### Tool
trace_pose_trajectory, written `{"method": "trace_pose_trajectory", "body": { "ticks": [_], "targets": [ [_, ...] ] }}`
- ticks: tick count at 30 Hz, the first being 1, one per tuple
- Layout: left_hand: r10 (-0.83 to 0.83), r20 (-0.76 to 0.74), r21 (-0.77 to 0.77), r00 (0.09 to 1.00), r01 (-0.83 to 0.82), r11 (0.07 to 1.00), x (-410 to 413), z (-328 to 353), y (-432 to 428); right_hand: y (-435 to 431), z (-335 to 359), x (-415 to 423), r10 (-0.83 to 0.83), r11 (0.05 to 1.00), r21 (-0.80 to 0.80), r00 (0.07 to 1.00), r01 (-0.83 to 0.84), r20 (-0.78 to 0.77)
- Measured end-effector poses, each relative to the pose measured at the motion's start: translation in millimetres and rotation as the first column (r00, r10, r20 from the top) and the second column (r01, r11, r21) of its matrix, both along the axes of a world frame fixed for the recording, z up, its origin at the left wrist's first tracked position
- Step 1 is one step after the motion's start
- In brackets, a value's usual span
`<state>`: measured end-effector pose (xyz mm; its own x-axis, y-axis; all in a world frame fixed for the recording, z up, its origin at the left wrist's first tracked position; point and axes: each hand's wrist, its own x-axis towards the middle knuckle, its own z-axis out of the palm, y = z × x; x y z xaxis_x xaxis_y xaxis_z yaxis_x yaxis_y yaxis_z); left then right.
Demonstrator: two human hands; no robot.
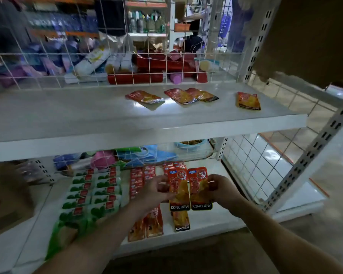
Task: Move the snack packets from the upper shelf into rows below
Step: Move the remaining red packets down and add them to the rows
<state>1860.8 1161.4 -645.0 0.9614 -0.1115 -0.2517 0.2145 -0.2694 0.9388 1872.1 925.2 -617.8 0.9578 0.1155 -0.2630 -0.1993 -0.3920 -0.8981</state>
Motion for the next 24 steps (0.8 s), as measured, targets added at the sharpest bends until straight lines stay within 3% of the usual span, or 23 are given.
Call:
{"method": "trace_pose_trajectory", "body": {
  "ticks": [8,24],
  "targets": [
    [-0.087,-0.021,-0.016,0.996,0.087,0.996,40.2,-43.4,4.0,4.9,-43.1,50.2,0.052,0.997,-0.060,0.995,-0.057,-0.087],
    [-0.185,0.193,0.084,0.963,0.172,0.982,129.2,-126.8,8.1,10.2,-124.3,152.7,0.063,0.990,-0.119,0.994,-0.073,-0.089]
  ]
}}
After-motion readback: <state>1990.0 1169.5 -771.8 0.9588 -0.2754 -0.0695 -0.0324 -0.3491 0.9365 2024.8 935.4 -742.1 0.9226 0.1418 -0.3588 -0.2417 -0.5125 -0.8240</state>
